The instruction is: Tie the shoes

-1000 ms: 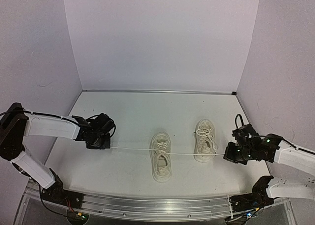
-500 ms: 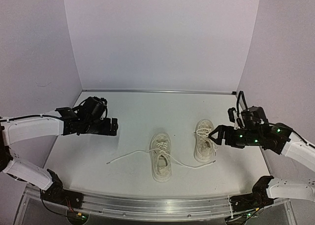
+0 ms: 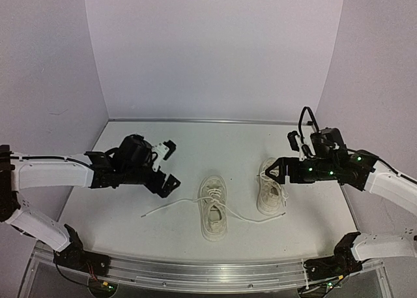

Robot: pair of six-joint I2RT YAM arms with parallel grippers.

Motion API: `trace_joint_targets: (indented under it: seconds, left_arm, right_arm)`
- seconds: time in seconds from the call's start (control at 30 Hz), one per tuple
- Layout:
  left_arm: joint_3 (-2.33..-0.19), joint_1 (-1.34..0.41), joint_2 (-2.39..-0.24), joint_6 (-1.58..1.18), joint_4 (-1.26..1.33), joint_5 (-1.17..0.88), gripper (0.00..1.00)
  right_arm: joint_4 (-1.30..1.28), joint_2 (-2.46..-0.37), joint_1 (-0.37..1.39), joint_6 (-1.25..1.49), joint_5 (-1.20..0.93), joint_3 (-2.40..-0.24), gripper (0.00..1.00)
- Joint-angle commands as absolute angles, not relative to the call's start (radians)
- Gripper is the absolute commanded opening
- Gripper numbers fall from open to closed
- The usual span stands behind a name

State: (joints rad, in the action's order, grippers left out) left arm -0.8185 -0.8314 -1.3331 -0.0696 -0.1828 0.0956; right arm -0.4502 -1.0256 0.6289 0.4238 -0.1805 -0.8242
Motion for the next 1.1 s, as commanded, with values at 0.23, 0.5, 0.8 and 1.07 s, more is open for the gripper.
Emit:
trace_joint_targets:
  seconds: [0.23,0.5,0.8,1.07]
  left_arm:
    - [-0.759,-0.922,-1.549,0.293,0.075,-0.105,0.92]
    - [-0.774,-0.919,-1.652,0.468,0.188,-0.219,0.66]
    - [-0.839,-0.897,-1.774,0.49,0.246,-0.261,0.42]
    - [-0.839,-0.889,-1.819,0.495,0.308,-0.264,0.27]
  right_arm:
    - [-0.368,-1.017,0.624,0.366,-0.41,-0.766,0.98]
    - [-0.343,-1.02,0.624,0.376,-0.435,-0.738,0.98]
    - [-0.339,-1.017,0.625,0.377,-0.455,-0.729,0.98]
    - [-0.339,-1.016,0.624,0.376,-0.458,-0.723,0.98]
